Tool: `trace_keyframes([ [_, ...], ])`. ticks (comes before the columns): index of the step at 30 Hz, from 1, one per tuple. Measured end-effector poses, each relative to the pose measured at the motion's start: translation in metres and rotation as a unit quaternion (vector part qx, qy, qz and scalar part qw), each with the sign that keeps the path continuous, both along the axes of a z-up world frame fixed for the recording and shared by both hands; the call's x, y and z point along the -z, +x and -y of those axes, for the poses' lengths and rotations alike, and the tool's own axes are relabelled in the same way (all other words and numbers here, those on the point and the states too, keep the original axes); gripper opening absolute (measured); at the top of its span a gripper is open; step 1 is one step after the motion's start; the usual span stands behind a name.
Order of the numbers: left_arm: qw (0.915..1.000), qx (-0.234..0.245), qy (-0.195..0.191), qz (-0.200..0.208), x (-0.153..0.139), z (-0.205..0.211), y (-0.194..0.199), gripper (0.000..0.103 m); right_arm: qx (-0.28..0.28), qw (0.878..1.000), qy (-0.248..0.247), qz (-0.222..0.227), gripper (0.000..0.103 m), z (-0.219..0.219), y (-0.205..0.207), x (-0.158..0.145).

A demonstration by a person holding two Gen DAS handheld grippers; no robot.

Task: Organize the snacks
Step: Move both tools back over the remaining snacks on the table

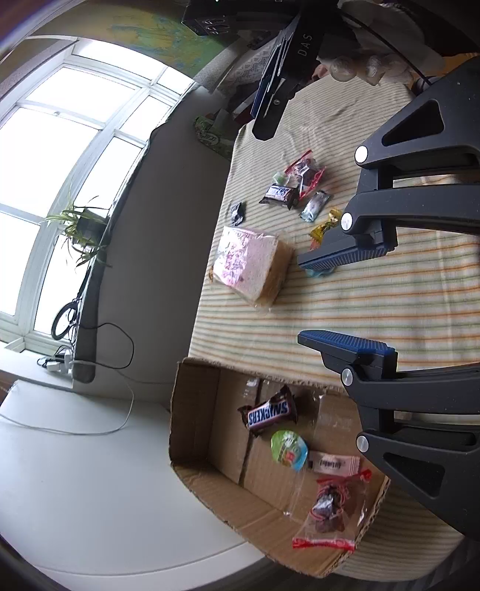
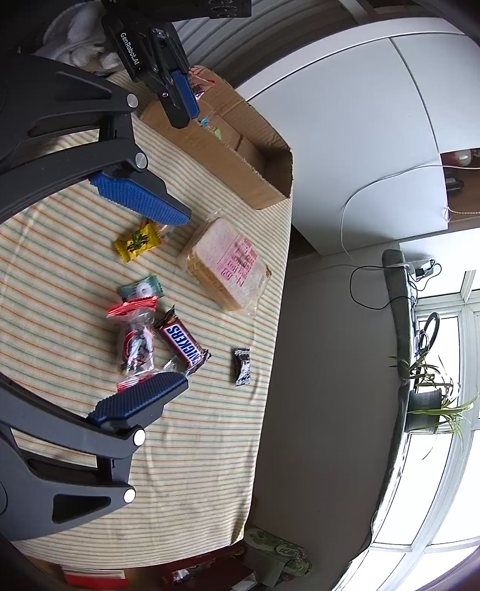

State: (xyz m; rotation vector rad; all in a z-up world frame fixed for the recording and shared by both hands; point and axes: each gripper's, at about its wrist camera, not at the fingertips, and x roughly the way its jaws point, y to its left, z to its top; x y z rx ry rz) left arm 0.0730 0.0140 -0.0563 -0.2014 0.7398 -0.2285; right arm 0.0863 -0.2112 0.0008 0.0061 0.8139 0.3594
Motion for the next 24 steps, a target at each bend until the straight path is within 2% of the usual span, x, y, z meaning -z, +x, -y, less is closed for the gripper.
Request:
trace_keyframes([
  [7,0.9992,0.033,0.007,-0.020,0.011,0.028,0.006,0.033,0.008,0.999,-0.026,-0.016,0.084,0.015,-0.009,0.024],
  [14,0.9959,0.076,-0.003,-0.049,0.024,0.060,0.006,0.033,-0.001,0.999,-0.021,-0.048,0.084,0.030,-0.004,0.045],
  [20,0.9928,0.092,-0.008,-0.077,0.040,0.076,0.013,0.033,0.009,0.997,0.013,-0.074,0.084,0.047,0.013,0.057],
  [24,0.9913,0.095,-0.019,-0.089,0.044,0.076,0.016,0.033,-0.010,0.993,0.058,-0.101,0.084,0.060,0.039,0.058],
])
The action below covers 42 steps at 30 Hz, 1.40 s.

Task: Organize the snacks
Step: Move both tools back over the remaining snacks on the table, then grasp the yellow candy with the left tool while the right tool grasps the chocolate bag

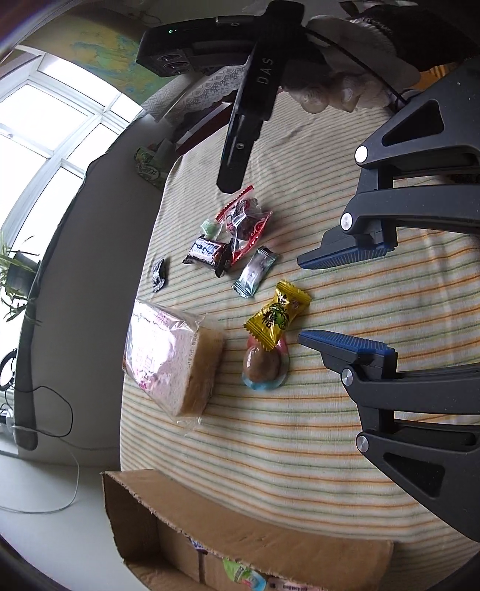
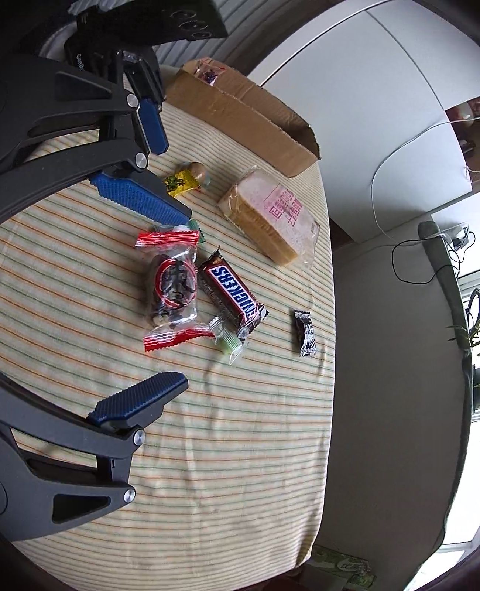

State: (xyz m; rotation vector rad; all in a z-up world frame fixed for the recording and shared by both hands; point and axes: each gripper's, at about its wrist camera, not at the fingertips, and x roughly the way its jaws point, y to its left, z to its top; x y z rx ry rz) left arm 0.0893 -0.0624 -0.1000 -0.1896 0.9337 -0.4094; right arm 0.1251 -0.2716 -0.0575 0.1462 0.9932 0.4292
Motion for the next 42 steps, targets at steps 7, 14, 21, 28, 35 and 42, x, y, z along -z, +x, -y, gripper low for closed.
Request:
trace_keyframes([
  [7,0.9998,0.000,-0.012,-0.015,0.005,0.001,0.005,0.033,-0.066,0.994,0.074,-0.049,0.073,0.001,0.038,-0.001],
  [14,0.9995,0.002,-0.017,-0.025,0.010,0.005,0.015,0.033,-0.117,0.986,0.069,-0.097,0.065,-0.022,0.056,0.018],
  [21,0.9995,0.002,-0.009,-0.030,0.016,0.010,0.021,0.033,-0.120,0.983,0.062,-0.125,0.065,-0.021,0.057,0.036],
  [28,0.9997,-0.004,0.000,-0.024,0.016,0.015,0.031,0.033,-0.124,0.981,0.080,-0.128,0.065,-0.011,0.038,0.031],
  [35,0.9993,0.005,0.037,-0.008,0.019,0.032,0.039,0.033,-0.149,0.985,0.022,-0.086,0.065,-0.023,0.007,0.026],
  [42,0.9973,0.011,0.073,0.008,0.020,0.041,0.037,0.033,-0.152,0.984,-0.078,-0.046,0.065,-0.042,-0.001,0.039],
])
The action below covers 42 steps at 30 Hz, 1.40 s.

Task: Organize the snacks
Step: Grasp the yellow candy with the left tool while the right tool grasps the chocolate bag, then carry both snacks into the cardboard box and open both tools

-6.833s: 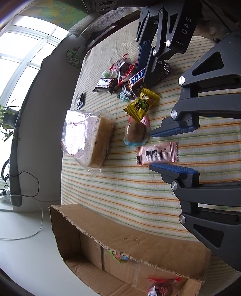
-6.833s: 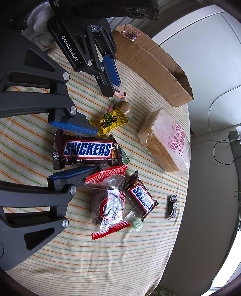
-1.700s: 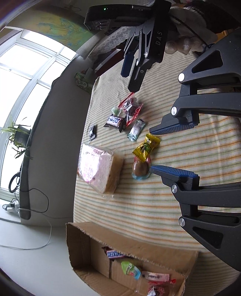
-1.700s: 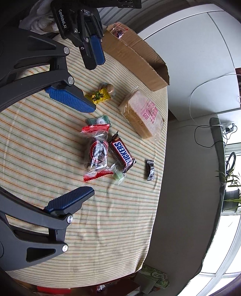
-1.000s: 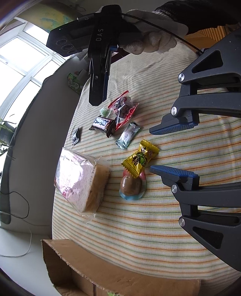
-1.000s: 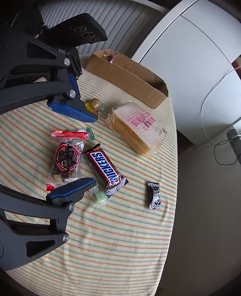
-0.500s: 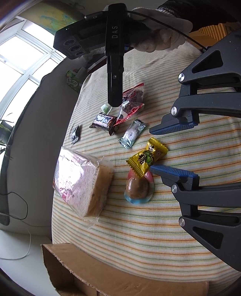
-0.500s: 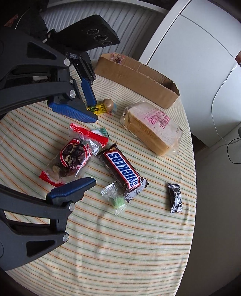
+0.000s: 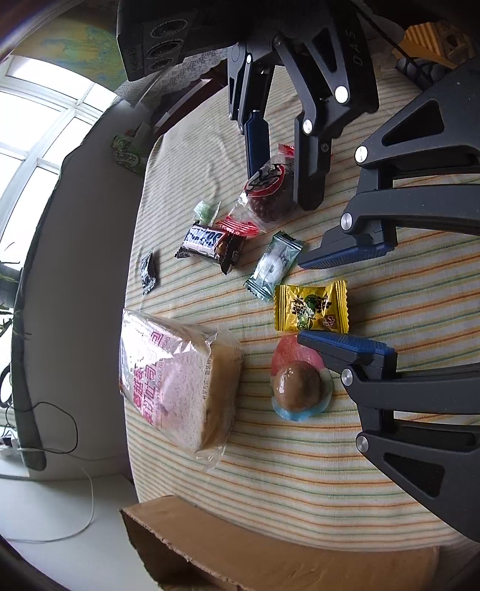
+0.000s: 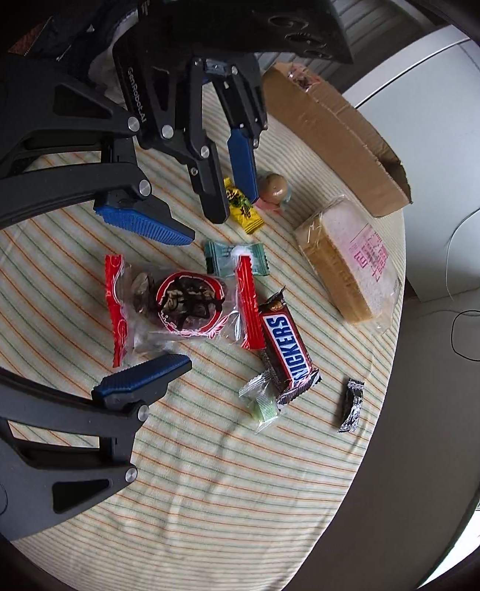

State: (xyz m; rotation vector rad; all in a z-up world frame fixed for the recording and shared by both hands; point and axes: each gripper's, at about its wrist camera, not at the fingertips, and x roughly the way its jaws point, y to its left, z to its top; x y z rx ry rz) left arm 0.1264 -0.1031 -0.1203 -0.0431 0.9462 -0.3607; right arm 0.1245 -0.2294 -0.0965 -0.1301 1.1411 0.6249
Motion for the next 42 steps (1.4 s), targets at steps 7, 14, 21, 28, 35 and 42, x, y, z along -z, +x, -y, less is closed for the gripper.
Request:
trace_keyframes([
  [7,0.9995,0.010,0.029,0.012,0.002,0.006,-0.002,0.025,0.014,0.999,-0.019,0.027,0.045,0.001,-0.005,0.001],
  [14,0.9996,0.011,0.023,0.015,0.000,0.003,-0.008,0.023,0.035,0.999,-0.014,0.038,0.036,0.004,-0.011,-0.007],
  [21,0.9996,0.005,0.017,0.024,-0.006,-0.002,-0.013,0.023,0.051,0.998,-0.012,0.040,0.035,0.004,-0.016,-0.008],
  [28,0.9994,-0.003,-0.001,0.035,-0.018,-0.013,-0.022,0.023,0.064,0.996,0.013,0.061,0.035,0.006,-0.029,-0.035],
  [35,0.9980,-0.023,-0.016,0.057,-0.039,-0.033,-0.031,0.023,0.061,0.994,0.024,0.083,0.035,-0.010,-0.034,-0.064],
  [42,0.9947,-0.056,-0.031,0.081,-0.061,-0.072,-0.041,0.023,0.045,0.993,0.038,0.100,0.035,-0.044,-0.033,-0.088],
])
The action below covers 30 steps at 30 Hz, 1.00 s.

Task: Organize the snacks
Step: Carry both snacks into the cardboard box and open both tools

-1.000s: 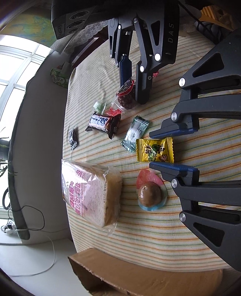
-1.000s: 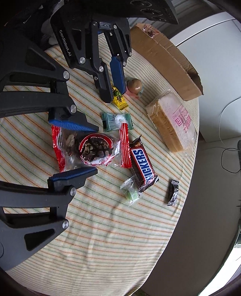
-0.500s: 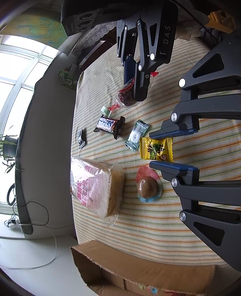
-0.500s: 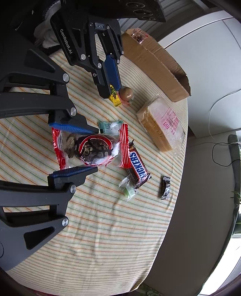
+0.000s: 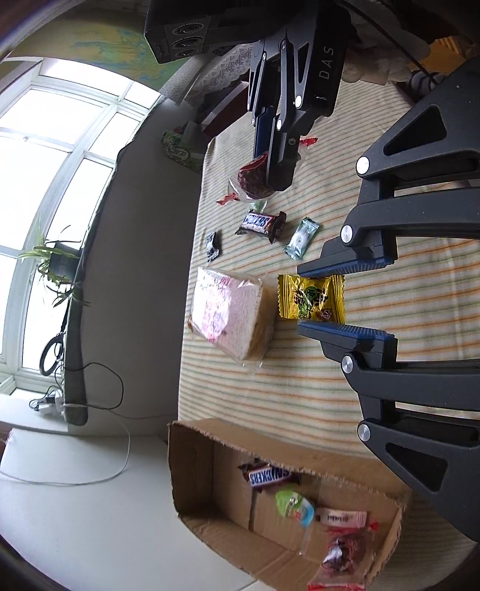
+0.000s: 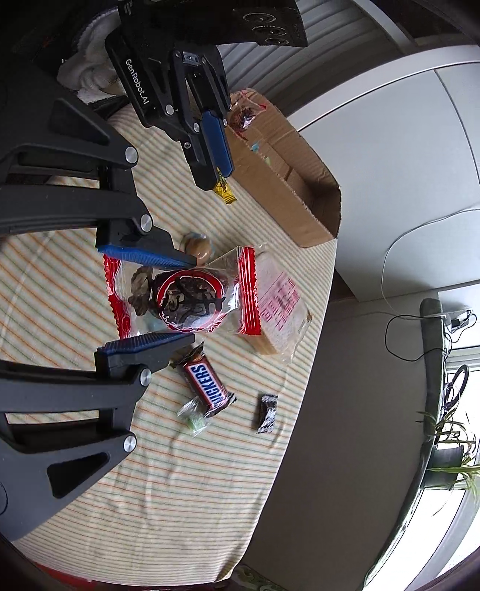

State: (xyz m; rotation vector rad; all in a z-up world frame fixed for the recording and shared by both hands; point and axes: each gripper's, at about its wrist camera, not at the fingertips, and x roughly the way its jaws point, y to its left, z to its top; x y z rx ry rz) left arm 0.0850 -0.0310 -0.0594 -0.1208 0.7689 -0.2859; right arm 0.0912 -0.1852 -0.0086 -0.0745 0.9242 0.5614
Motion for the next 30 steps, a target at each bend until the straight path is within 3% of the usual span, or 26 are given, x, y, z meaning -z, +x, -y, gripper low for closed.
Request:
trace_keyframes([
  [7,0.9989,-0.041,-0.004,0.020,-0.014,-0.046,-0.010,0.023,-0.029,1.000,0.007,0.010,0.035,-0.049,0.006,-0.012],
  [17,0.9953,-0.093,-0.015,0.022,-0.009,-0.102,-0.017,0.023,-0.071,0.997,0.004,0.016,0.035,-0.121,0.026,-0.019],
  [30,0.9940,-0.106,-0.028,0.009,0.003,-0.130,-0.013,0.023,-0.095,0.995,-0.011,0.006,0.035,-0.190,0.058,-0.009],
])
